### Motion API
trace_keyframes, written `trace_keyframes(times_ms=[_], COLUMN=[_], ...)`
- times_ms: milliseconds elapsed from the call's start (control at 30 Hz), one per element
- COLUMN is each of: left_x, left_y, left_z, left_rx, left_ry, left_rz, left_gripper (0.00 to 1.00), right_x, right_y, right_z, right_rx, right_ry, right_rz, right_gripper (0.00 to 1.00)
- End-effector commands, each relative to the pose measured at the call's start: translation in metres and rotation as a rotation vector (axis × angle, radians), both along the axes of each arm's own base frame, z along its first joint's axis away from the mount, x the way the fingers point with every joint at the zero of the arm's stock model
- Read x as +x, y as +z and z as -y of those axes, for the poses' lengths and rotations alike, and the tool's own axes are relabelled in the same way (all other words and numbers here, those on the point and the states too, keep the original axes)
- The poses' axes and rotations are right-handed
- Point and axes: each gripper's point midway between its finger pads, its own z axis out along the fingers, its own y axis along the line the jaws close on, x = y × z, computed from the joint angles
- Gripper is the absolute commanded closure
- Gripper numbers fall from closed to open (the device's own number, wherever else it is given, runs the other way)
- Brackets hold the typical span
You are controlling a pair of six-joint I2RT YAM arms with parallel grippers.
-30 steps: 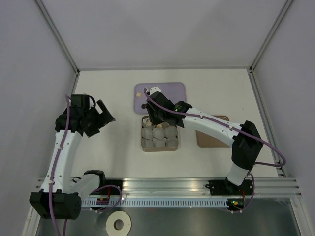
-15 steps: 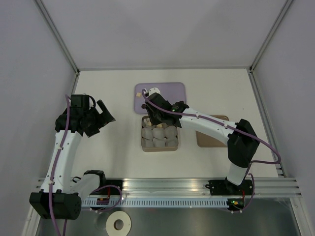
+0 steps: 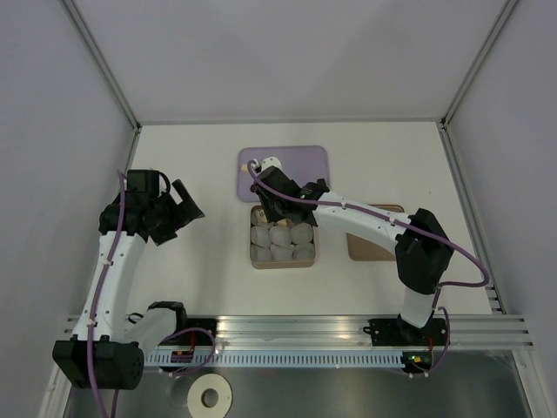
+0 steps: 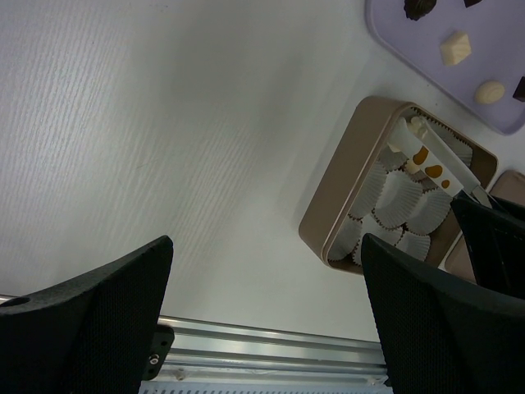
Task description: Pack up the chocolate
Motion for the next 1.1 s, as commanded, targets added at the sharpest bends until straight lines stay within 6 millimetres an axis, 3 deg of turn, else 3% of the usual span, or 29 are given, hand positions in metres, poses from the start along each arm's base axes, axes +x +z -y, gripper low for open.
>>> trace_keyframes(times_ms=[0, 300, 500, 733, 1067], left_x=[0.004, 0.004, 0.004, 0.005, 0.004], left_y=[0.007, 0.01, 0.013, 0.013, 0.015], left_z=[0.005, 0.005, 0.004, 0.004, 0.005], left_rx=[-0.026, -0.028, -0.027, -0.026, -0.03], left_ry=[-0.005, 0.002, 0.002, 0.003, 0.003], left_rz=[0.05, 0.073, 0.088, 0.088, 0.095], left_gripper=[0.0, 0.0, 0.0, 0.0, 0.0], right_x=[0.012, 0.012, 0.009, 0.008, 0.005], right_y=[0.004, -0.002, -0.008, -0.003, 0.011], right_z=[-0.006, -0.009, -0.01, -0.011, -0.009], right_rx=[0.02, 0.009, -0.017, -0.013, 0.004], right_ry=[-0.013, -0.016, -0.011, -0.011, -0.012], right_rz=[0.054, 0.065, 0.069, 0.08, 0.088], right_gripper=[0.91, 0.86, 0.75, 0.65, 0.61])
